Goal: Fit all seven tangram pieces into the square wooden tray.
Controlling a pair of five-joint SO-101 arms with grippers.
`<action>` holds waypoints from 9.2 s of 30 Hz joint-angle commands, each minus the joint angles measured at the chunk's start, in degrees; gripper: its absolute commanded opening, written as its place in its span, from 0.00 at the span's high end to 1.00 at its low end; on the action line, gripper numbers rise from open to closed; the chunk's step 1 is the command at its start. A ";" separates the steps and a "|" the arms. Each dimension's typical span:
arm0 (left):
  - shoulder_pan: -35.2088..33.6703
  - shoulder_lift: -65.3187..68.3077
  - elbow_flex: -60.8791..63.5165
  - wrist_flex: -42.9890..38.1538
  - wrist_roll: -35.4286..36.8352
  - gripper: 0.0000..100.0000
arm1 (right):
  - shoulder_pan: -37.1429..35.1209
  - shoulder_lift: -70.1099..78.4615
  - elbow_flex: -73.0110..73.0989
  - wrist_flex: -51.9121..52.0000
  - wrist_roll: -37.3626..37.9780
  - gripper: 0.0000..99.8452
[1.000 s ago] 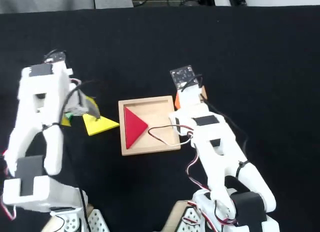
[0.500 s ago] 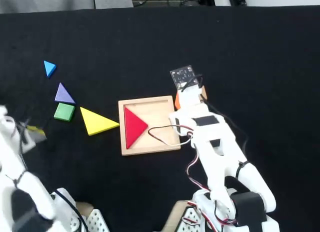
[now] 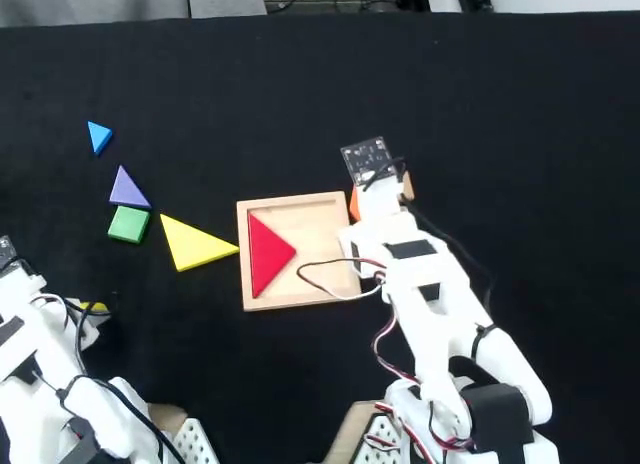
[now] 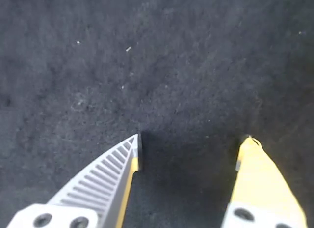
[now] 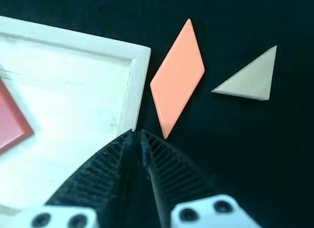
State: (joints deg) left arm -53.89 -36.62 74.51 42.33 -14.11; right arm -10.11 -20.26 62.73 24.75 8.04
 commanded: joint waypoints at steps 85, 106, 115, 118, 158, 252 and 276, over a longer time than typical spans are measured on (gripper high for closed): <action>-5.41 -1.23 0.66 1.41 -0.35 0.68 | -41.32 86.29 -128.40 66.11 9.14 0.86; -5.41 -1.23 0.66 1.41 -0.35 0.68 | -25.85 60.00 -131.65 76.57 8.70 0.87; -5.41 -1.23 0.66 1.49 -0.53 0.68 | -21.98 24.92 -99.74 76.48 9.05 0.87; -5.41 -1.23 0.75 1.49 -0.62 0.68 | -21.98 16.40 -89.71 76.40 9.14 0.87; -5.49 -1.23 1.19 1.41 -0.79 0.68 | -22.15 -5.05 -16.57 24.79 -38.51 0.86; -3.47 -1.23 1.19 1.41 -0.79 0.68 | -9.49 -1.63 -35.82 44.48 4.48 0.94; -3.38 -1.23 1.19 1.41 -0.79 0.68 | -7.91 32.57 -48.48 39.82 4.40 0.94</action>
State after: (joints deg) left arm -58.37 -37.23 75.56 44.18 -14.46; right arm -18.55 12.79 17.45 65.80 11.82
